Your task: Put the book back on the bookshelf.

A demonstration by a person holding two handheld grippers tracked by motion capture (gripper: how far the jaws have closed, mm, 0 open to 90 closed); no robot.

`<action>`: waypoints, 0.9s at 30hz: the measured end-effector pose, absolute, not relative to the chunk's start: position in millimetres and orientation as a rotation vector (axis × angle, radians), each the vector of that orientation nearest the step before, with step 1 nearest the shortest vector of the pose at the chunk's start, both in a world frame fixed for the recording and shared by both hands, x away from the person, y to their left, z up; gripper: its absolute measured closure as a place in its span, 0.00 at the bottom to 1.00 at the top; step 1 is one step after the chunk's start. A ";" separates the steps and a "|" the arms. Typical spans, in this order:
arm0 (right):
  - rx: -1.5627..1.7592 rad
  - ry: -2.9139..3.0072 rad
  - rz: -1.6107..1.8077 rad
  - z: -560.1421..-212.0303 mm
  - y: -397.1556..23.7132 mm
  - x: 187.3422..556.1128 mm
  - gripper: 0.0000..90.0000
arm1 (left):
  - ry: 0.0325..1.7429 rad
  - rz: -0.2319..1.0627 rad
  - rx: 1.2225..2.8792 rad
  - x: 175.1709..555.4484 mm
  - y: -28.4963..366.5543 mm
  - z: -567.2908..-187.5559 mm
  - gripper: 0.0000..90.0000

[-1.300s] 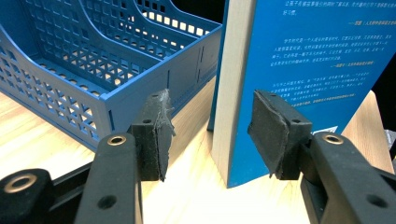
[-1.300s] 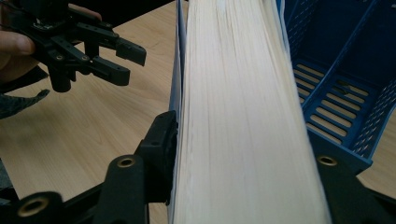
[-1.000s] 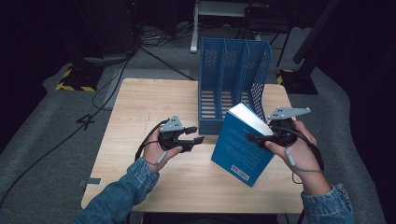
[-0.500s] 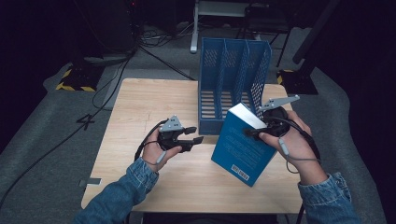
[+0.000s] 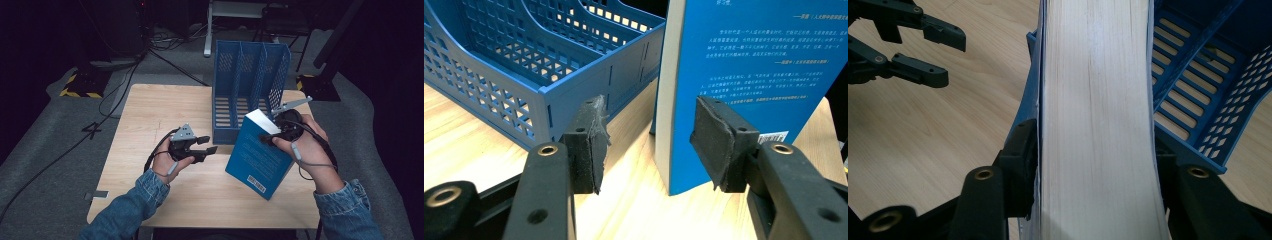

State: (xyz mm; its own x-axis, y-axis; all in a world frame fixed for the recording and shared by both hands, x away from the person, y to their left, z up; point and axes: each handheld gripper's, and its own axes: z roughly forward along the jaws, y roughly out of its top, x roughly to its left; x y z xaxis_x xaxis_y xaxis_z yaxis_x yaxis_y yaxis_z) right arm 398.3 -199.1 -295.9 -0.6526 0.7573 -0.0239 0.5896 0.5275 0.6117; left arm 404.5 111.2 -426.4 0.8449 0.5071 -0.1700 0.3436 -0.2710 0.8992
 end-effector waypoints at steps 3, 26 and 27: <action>1.153 2.476 0.821 -295.9 -197.1 399.7 0.60 | 0.641 0.178 1.883 405.0 111.5 -427.0 0.53; 1.084 2.547 0.829 -279.0 -178.7 393.2 0.67 | 0.832 0.244 1.893 420.1 153.1 -446.0 0.53; 1.083 2.544 0.824 -276.5 -178.5 394.2 0.67 | 0.853 0.254 1.901 421.7 156.7 -449.3 0.53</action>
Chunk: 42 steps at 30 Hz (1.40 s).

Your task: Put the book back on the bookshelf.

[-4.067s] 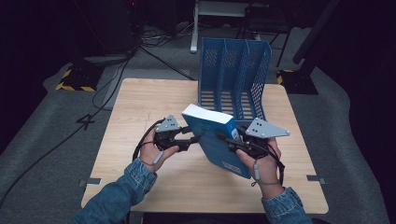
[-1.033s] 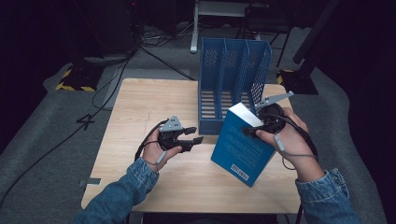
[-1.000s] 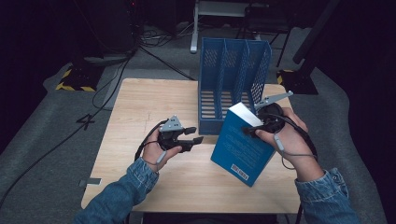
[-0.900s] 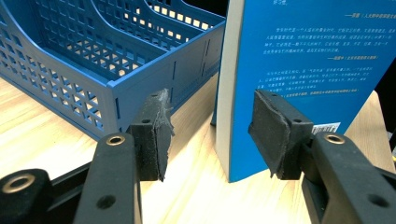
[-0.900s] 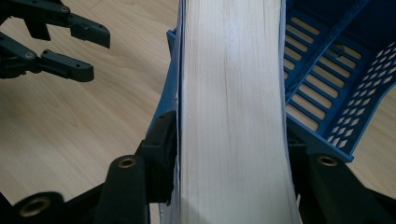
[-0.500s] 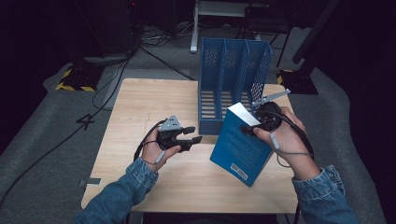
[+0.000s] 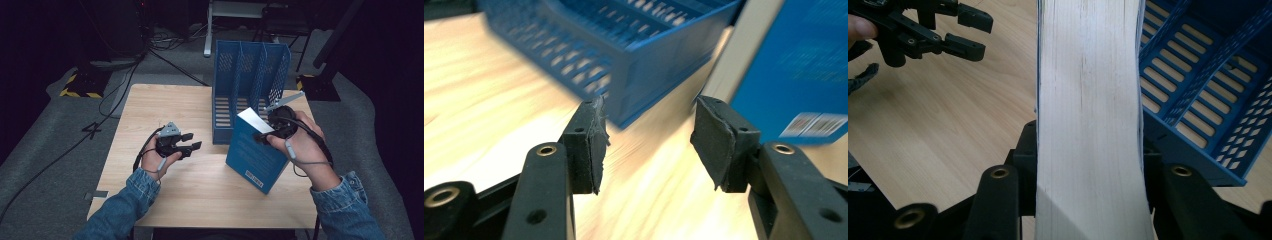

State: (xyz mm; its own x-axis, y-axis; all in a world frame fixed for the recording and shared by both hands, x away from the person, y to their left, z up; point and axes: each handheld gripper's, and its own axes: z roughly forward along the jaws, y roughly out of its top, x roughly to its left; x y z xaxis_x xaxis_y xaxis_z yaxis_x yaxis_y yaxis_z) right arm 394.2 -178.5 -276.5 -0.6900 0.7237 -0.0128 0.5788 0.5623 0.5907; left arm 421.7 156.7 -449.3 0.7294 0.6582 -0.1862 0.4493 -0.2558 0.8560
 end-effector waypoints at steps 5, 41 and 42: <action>1.078 2.533 0.831 -260.4 -177.5 399.3 0.67 | 0.956 0.285 1.938 427.4 174.8 -462.4 0.51; 1.152 2.452 0.826 -154.8 -150.7 461.0 0.67 | 1.119 0.396 2.094 453.3 223.4 -503.3 0.34; 1.157 2.447 0.826 -153.4 -150.1 464.6 0.67 | 1.121 0.401 2.098 453.3 224.1 -503.0 0.34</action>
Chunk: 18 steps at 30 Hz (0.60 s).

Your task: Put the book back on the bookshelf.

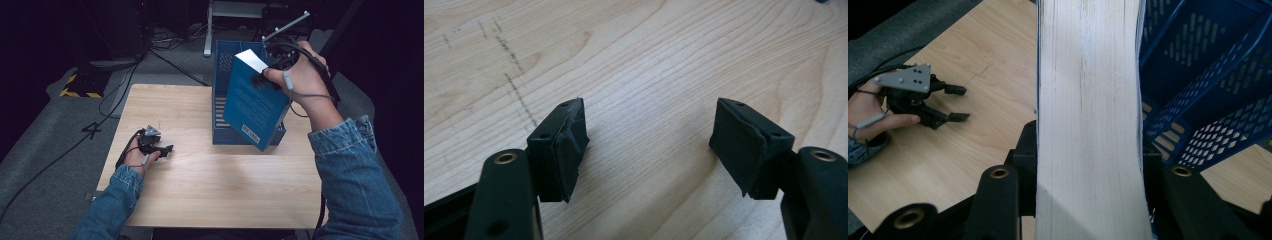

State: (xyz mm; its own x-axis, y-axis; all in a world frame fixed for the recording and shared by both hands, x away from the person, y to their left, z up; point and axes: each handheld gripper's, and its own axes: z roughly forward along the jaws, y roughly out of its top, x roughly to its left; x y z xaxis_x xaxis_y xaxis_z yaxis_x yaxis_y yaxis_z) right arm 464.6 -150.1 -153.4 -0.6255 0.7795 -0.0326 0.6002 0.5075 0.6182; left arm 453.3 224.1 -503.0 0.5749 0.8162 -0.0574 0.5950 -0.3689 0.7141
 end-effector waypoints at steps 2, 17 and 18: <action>1.167 2.437 0.830 -151.0 -148.7 471.9 0.67 | 1.124 0.418 2.111 453.5 224.4 -503.1 0.32; 1.279 2.366 0.807 -146.4 -127.8 527.7 0.67 | 1.152 0.443 2.123 455.6 223.9 -503.3 0.25; 1.279 2.366 0.807 -146.4 -127.8 527.7 0.67 | 1.152 0.444 2.123 455.6 223.9 -503.3 0.25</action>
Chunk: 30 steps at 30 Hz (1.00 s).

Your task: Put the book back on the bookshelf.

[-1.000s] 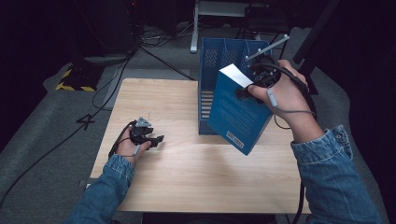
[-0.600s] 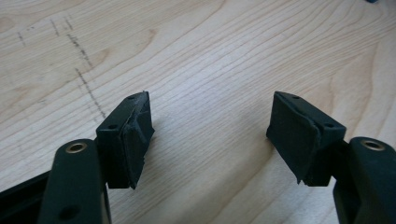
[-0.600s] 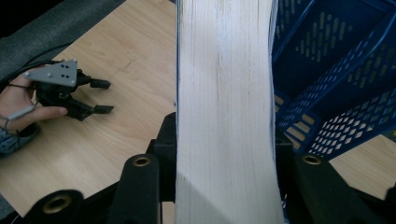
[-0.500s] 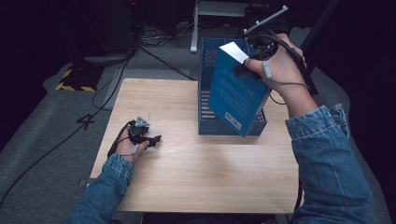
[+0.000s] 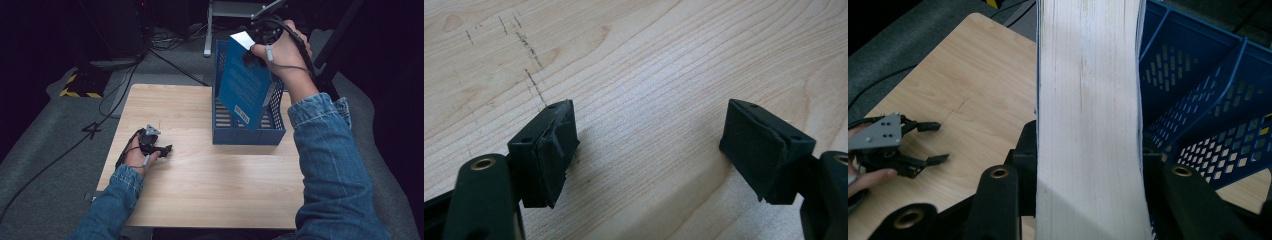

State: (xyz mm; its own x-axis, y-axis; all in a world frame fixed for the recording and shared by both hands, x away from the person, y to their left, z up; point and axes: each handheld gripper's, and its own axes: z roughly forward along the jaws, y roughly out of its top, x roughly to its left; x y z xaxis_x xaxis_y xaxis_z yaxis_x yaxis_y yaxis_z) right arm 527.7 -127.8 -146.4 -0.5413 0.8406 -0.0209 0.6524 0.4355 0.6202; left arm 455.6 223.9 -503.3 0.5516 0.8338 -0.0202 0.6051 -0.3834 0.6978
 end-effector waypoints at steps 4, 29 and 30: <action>1.304 2.338 0.781 -148.3 -119.0 540.3 0.67 | 1.153 0.443 2.123 455.6 223.8 -503.3 0.25; 1.560 2.151 0.747 -184.8 -80.1 606.3 0.67 | 1.153 0.444 2.122 455.8 223.9 -503.3 0.25; 1.582 2.135 0.745 -189.0 -77.7 611.4 0.67 | 1.153 0.444 2.123 455.8 223.9 -503.3 0.25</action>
